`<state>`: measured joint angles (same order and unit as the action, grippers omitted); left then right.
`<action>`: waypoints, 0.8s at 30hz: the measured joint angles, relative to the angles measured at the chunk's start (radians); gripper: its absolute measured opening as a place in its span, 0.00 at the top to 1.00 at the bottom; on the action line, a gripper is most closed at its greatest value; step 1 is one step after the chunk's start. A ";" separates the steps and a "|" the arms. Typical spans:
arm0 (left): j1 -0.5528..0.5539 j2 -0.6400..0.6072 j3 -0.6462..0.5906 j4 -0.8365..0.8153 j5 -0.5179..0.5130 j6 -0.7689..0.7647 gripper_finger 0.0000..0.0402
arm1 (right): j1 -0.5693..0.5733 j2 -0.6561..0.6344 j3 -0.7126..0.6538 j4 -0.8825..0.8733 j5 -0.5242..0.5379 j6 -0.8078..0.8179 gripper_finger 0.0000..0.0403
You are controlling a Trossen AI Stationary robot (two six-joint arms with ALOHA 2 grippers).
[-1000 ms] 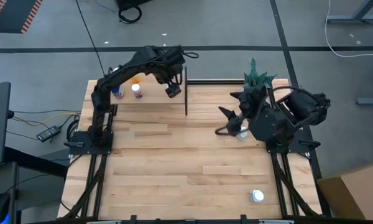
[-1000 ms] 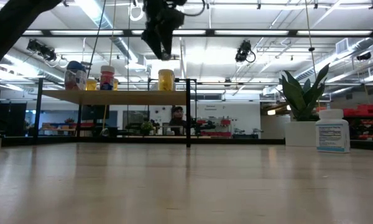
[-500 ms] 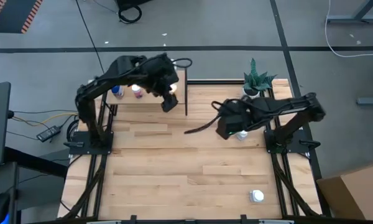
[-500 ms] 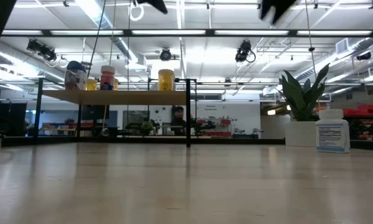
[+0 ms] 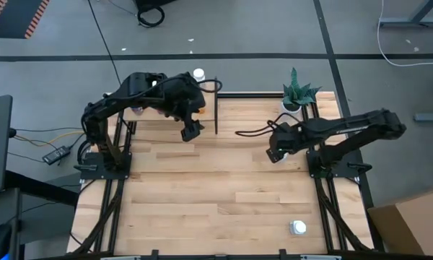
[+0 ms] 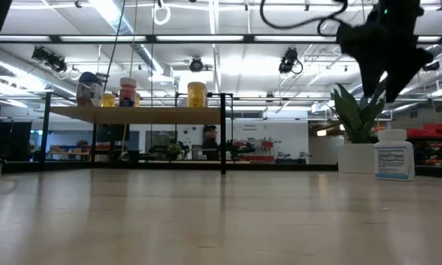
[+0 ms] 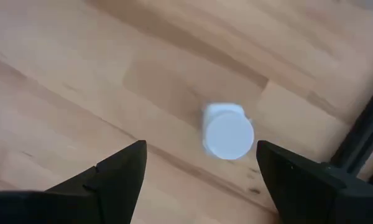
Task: Pick and place medicine bottles onto shelf by color
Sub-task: Put the top white and blue pill bottle on the shelf
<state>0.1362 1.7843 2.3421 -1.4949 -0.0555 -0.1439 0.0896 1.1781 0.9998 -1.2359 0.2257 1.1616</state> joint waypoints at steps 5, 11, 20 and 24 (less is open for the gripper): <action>0.019 0.000 0.000 -0.080 0.000 0.048 0.23 | -0.071 0.035 -0.064 0.107 -0.123 -0.063 0.22; 0.020 -0.020 0.001 -0.076 0.026 0.103 0.23 | -0.102 0.047 -0.071 0.120 -0.130 -0.066 0.19; 0.047 -0.023 -0.001 -0.076 0.026 0.130 0.23 | -0.154 0.047 -0.142 0.110 -0.141 -0.068 0.14; 0.047 -0.023 -0.001 -0.076 0.027 0.131 0.23 | -0.154 0.047 -0.176 0.120 -0.153 -0.038 0.14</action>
<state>0.1829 1.7611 2.3413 -1.5711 -0.0288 -0.0132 -0.0649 1.2247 0.8238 -1.1157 0.0731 1.1238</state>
